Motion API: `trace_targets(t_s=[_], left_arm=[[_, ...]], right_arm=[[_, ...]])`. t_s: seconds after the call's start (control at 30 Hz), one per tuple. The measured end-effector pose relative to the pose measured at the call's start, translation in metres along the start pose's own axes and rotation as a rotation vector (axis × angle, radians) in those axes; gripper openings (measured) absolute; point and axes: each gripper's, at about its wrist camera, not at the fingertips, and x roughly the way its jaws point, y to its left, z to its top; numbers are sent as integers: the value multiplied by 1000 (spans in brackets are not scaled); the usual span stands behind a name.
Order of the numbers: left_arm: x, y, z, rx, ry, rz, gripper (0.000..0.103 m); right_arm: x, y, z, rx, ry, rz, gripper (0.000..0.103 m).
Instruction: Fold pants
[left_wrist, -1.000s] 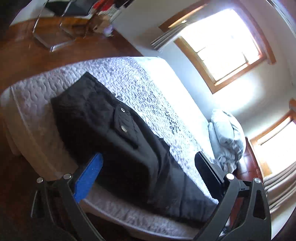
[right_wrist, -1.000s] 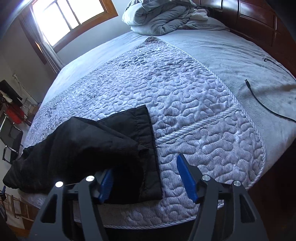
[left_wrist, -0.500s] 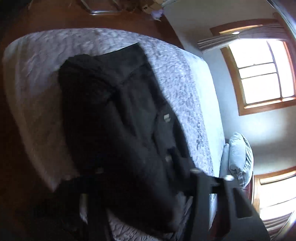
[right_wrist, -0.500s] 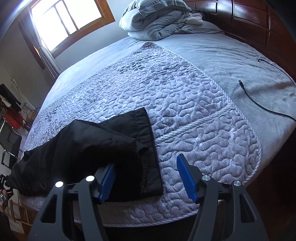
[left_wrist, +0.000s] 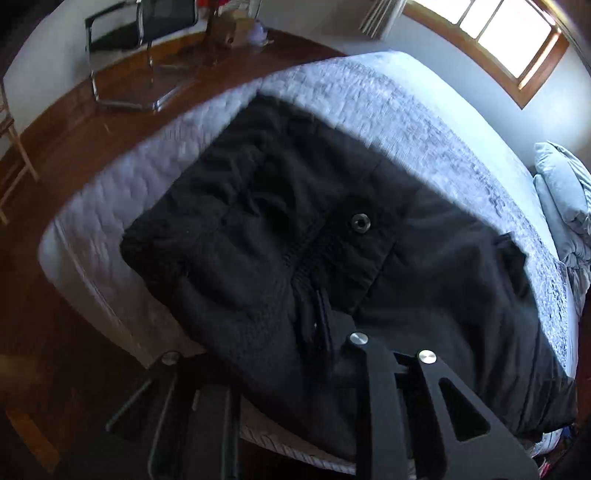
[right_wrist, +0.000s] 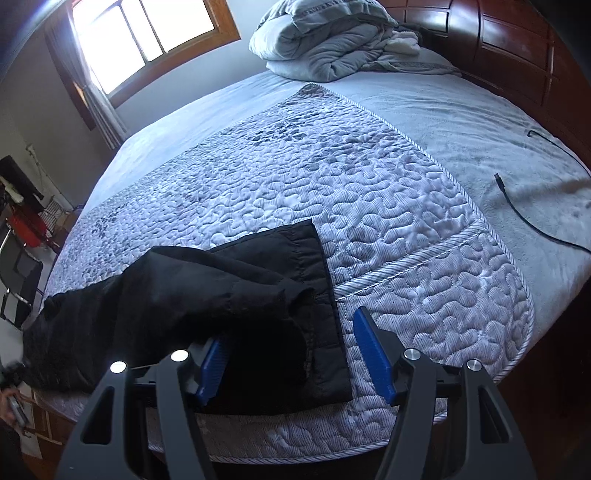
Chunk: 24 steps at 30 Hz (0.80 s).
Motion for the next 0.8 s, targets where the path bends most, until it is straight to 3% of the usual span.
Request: trace_targets(t_s=[0.03, 0.07, 0.1, 0.17, 0.2, 0.33, 0.47, 0.53, 0.6, 0.67, 0.73, 0.8], left_arm=[[-3, 3, -5, -34, -39, -20, 26], [-9, 6, -7, -76, -69, -39, 38], [-14, 10, -10, -114, -80, -58, 44], [-22, 15, -15, -159, -91, -45, 88], [-35, 13, -18, -153, -129, -1, 89], [-69, 13, -31, -111, -204, 44, 90], [-99, -15, -29, -74, -230, -1, 92], [-104, -38, -34, -18, -217, -64, 93], [-95, -60, -37, 14, -198, -113, 96], [-81, -90, -45, 45, -144, -196, 96], [-65, -116, -49, 87, -96, -225, 96], [-44, -133, -53, 135, -59, -218, 96]], right_arm=[[-2, -2, 1, 10, 0, 6, 66], [-4, -3, 2, 14, -1, 6, 69], [-7, -4, 2, 13, -2, 1, 76], [-15, -6, 2, -21, 2, -19, 78], [-20, -6, 1, -45, 3, -31, 78], [-39, -6, -6, -113, 3, -75, 88], [-59, -17, -10, -127, -25, -158, 94], [-71, -27, -9, -71, -40, -144, 94], [-84, -35, -10, 18, -54, -16, 94], [-82, -36, -16, 144, 32, 214, 94], [-76, -32, -25, 230, 64, 377, 94], [-60, -26, -36, 319, 124, 479, 92]])
